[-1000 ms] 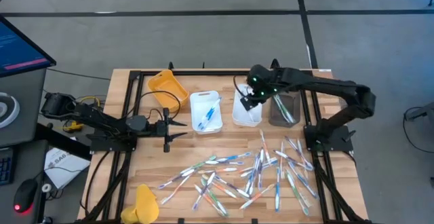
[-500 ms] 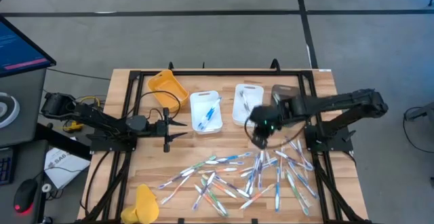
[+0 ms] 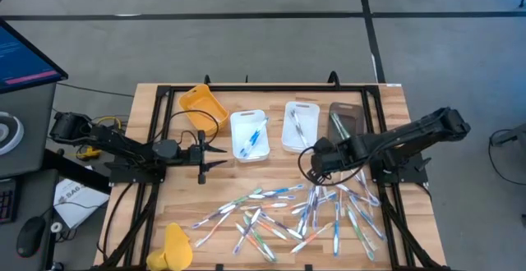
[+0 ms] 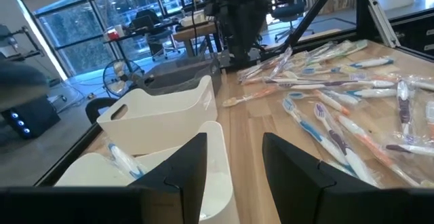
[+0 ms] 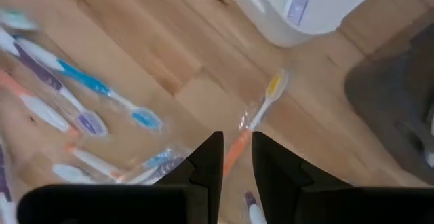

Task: Pick & Place Toothbrushes
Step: Put the orange toothbrush into the orange bin

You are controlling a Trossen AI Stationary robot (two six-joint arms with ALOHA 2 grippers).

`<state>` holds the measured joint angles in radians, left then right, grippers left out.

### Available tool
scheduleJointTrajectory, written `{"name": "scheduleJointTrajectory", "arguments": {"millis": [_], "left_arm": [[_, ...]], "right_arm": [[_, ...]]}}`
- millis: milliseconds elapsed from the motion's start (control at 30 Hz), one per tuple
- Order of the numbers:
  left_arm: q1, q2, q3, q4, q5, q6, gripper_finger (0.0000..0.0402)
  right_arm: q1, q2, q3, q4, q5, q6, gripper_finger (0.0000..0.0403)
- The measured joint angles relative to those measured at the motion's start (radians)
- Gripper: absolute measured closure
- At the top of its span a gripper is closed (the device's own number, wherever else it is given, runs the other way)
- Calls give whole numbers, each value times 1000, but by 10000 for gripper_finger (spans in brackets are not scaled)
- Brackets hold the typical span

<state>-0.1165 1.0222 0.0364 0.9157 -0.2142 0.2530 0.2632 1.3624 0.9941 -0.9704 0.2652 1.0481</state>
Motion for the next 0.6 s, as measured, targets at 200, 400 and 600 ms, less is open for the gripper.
{"name": "scheduleJointTrajectory", "arguments": {"millis": [200,400,600], "left_arm": [[0,0,0,7,0,1,266],[0,0,0,6,0,0,266],[0,0,0,0,-1,-6,266]], "right_arm": [[16,0,-20,20,-9,10,330],[16,0,-20,36,-11,26,330],[16,0,-20,41,-12,42,330]]}}
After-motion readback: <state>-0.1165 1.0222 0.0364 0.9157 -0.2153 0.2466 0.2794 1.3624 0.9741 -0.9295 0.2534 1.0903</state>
